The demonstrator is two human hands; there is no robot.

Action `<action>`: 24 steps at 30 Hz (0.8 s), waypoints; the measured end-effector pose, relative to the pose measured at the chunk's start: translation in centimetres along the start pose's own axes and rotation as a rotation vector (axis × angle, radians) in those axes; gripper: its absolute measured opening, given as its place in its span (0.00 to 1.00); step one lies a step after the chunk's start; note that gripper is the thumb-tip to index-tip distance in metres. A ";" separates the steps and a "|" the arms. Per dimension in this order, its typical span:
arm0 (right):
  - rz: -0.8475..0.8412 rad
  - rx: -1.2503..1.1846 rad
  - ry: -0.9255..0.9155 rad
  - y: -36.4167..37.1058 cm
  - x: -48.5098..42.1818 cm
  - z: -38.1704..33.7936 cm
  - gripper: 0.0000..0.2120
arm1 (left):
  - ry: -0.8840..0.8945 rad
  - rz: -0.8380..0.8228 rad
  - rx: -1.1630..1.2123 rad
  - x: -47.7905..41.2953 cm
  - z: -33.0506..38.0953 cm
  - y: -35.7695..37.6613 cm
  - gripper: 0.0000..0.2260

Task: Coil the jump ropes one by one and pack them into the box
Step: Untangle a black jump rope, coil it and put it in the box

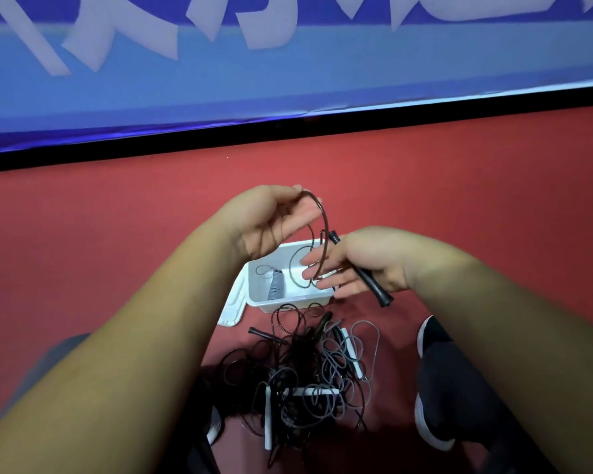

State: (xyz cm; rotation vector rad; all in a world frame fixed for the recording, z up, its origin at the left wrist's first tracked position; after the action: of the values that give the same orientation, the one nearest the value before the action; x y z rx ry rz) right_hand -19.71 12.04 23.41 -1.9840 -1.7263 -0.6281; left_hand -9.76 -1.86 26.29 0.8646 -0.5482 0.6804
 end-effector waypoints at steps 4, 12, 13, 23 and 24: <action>-0.069 0.017 -0.114 0.8 0.3 -0.8 0.09 | 0.127 0.066 0.173 0.2 1.1 -1.3 0.08; 0.185 -0.211 -0.258 0.3 1.3 -2.9 0.10 | 0.075 0.202 -0.188 -0.3 1.1 -2.9 0.12; 0.224 -0.278 -0.262 0.2 1.4 -3.3 0.10 | 0.029 0.217 -0.340 -0.3 0.6 -2.8 0.14; 0.497 -1.020 -0.341 -3.5 1.9 -4.0 0.08 | -0.134 -0.175 -1.251 0.2 -4.2 -0.4 0.15; 0.513 -1.064 -0.354 -3.9 1.9 -3.9 0.07 | -0.134 -0.177 -1.306 0.1 -4.3 -0.6 0.14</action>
State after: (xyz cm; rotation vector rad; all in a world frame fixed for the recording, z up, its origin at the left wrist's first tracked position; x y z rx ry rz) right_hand -23.54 11.75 27.85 -3.2590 -0.9586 -1.2034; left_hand -8.55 1.49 23.73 -0.2784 -0.8557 0.0070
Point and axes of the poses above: each hand's wrist, its own x-axis away from the middle knuckle, its own y-axis out of the palm, z = x × y, the point moved 3 cm from there along -x, towards the middle knuckle, and after that the axes turned 12 degrees about -y, right-handed, at the moved point
